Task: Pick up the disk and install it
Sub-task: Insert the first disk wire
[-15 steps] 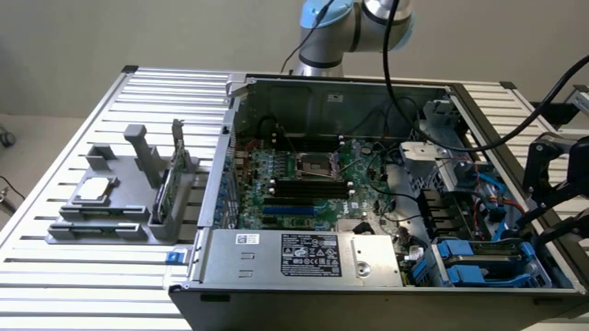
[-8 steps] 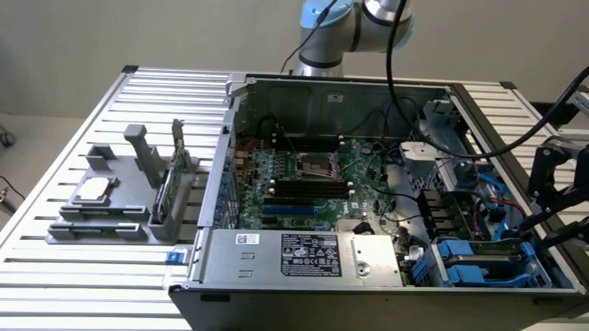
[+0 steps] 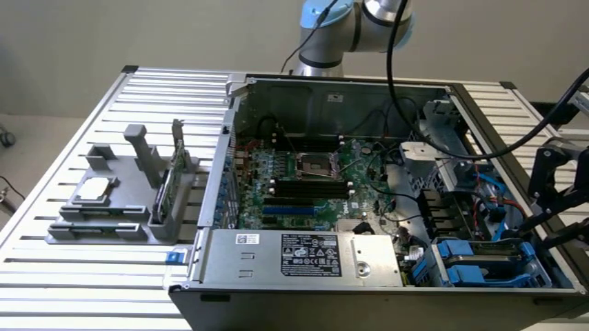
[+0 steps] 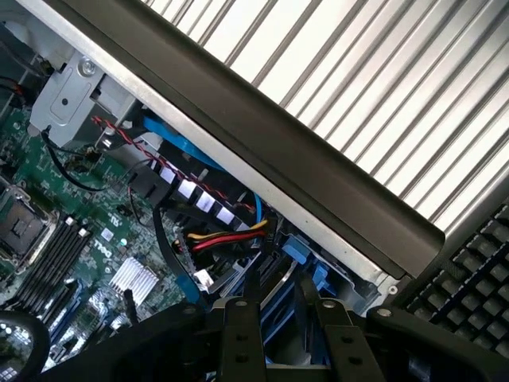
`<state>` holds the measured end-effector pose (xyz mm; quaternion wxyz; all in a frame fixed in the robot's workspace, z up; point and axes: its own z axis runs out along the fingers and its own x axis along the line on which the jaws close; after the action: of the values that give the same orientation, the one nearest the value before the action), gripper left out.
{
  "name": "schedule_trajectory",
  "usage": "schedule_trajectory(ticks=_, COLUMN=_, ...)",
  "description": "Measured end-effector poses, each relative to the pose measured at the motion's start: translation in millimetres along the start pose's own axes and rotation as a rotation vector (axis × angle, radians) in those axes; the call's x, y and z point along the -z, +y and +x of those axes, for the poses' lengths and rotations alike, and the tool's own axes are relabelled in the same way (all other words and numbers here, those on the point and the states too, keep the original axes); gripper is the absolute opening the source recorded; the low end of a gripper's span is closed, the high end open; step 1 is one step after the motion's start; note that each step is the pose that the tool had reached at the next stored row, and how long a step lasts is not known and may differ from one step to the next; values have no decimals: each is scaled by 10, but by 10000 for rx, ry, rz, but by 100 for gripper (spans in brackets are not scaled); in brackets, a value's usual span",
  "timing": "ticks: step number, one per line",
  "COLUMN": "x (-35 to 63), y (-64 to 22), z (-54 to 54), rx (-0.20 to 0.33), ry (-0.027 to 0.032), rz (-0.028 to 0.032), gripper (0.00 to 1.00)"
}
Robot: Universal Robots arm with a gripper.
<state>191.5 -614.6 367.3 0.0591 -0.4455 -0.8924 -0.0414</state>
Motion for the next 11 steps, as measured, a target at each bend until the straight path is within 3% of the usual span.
schedule_trajectory(ticks=6, x=-40, y=-1, z=-6, rx=-388, ry=59, rz=-25, gripper=31)
schedule_trajectory(ticks=11, x=-68, y=-1, z=-10, rx=-1166, ry=50, rz=-127, gripper=31)
